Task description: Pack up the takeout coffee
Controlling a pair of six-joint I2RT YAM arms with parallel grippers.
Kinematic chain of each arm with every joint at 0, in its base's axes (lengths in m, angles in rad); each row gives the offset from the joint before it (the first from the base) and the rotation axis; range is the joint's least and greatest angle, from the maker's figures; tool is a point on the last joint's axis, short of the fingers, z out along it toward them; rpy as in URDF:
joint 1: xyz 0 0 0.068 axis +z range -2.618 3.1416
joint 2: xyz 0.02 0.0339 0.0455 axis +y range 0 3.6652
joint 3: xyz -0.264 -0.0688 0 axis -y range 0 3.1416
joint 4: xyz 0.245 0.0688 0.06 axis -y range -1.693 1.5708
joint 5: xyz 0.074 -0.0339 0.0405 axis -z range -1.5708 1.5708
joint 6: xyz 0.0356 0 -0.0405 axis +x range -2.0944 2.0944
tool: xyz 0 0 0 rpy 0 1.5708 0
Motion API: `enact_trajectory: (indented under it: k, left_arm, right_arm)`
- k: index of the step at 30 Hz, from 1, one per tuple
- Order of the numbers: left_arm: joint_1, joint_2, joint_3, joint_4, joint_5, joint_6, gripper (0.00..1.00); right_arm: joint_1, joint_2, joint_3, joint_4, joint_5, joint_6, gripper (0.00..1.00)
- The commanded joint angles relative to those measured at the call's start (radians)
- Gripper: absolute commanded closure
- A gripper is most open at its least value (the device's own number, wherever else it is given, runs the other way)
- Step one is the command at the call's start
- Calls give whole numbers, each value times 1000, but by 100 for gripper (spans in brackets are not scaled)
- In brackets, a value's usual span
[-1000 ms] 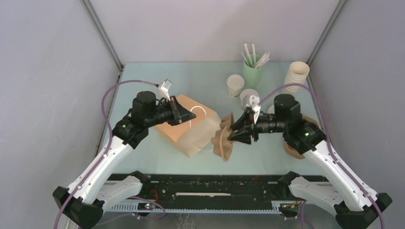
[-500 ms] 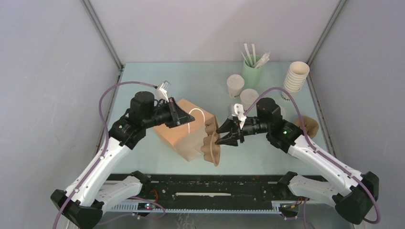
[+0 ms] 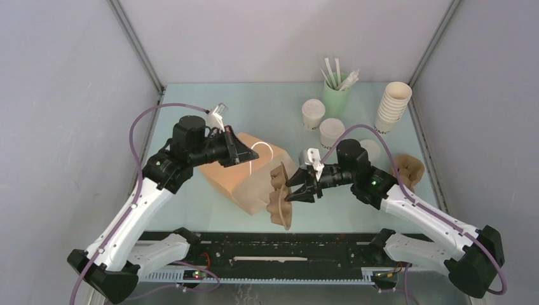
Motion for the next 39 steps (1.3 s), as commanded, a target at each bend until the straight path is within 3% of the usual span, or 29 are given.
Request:
enact_trajectory:
  k: [1,7,13,22,29,39]
  left_arm:
    - [-6,19,72,-7,24,30,100]
    - [-6,17,68,-12,48,33,100]
    - [-7,13,65,-13,71,27,100]
    - [-7,50,119,-75,95,67,100]
    - [-7,66,156,-103,92,82,100]
    - [-8,101,209,-100,132,67,100]
  right_arm:
    - [12,-18,-36,51,35,-27,65]
    - [11,84,-9,187,45,-34,65]
    - [11,167,26,188,115,-74,65]
    - [62,228,121,86,433,-162,63]
    - [164,260,132,98,642,-249,62]
    - [205,281,201,-19,844,-241,62]
